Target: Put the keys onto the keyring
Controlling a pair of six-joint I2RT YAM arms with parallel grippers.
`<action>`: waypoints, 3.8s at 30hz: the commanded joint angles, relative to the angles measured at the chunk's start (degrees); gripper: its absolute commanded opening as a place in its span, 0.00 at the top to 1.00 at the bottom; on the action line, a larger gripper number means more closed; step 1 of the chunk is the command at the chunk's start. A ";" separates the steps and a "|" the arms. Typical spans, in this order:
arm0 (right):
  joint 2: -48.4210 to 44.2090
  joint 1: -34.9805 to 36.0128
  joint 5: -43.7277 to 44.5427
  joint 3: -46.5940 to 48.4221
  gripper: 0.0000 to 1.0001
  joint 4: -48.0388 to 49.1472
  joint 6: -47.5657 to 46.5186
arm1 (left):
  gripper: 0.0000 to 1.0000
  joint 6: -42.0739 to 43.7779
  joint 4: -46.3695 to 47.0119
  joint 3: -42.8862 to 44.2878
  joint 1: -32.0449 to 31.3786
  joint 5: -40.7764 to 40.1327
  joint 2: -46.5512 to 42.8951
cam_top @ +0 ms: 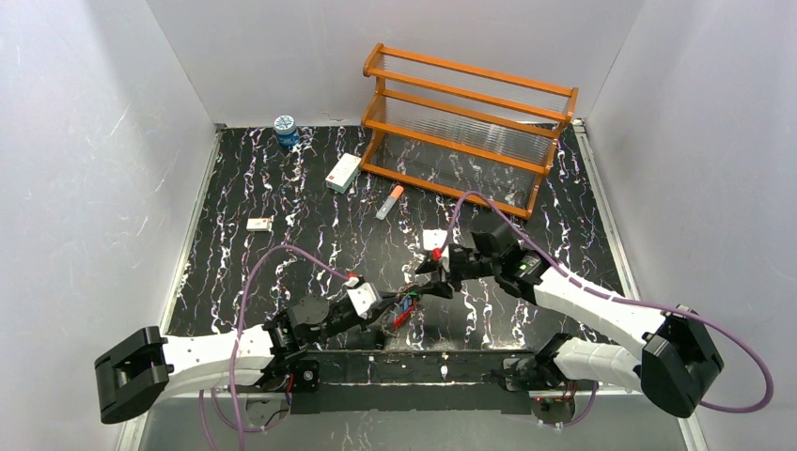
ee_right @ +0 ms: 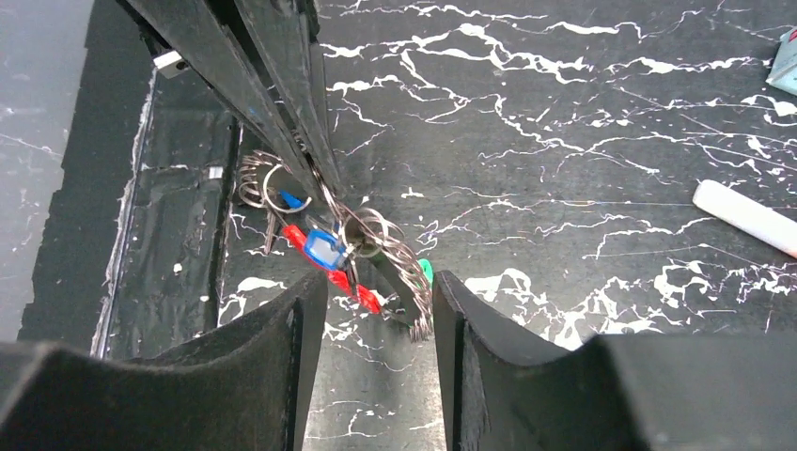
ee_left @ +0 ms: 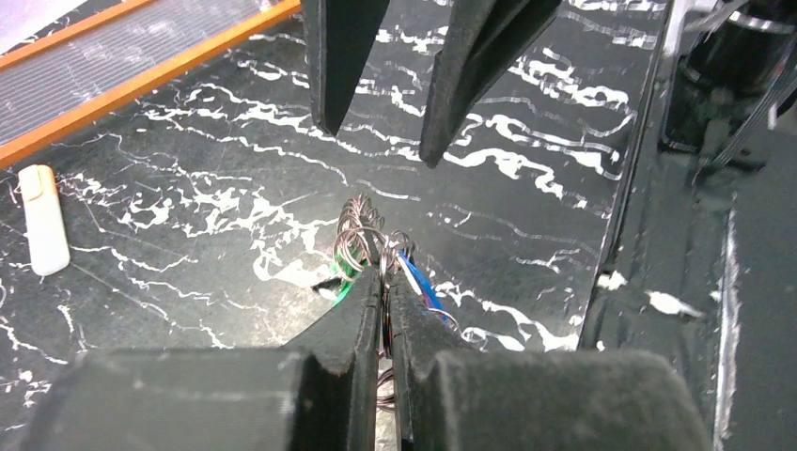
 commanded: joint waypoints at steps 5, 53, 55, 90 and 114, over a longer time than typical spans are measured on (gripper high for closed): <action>-2.88 -5.23 -17.32 -5.03 0.52 16.39 7.64 | 1.00 -6.32 20.29 -3.43 0.20 -0.32 0.66; 1.71 -5.28 -18.34 -5.68 0.99 19.44 11.12 | 1.00 -6.29 32.78 -8.04 0.19 -0.32 0.95; 1.96 -5.23 -17.81 -5.45 0.99 17.62 10.12 | 1.00 -6.35 32.78 -8.04 0.24 -0.33 0.92; 1.96 -0.31 -10.00 -6.51 0.60 31.88 15.19 | 1.00 -6.29 32.78 -7.60 0.23 1.04 2.09; 2.05 -0.27 -6.52 -11.48 0.56 30.96 15.18 | 1.00 -15.12 32.78 -11.32 0.21 -4.27 12.44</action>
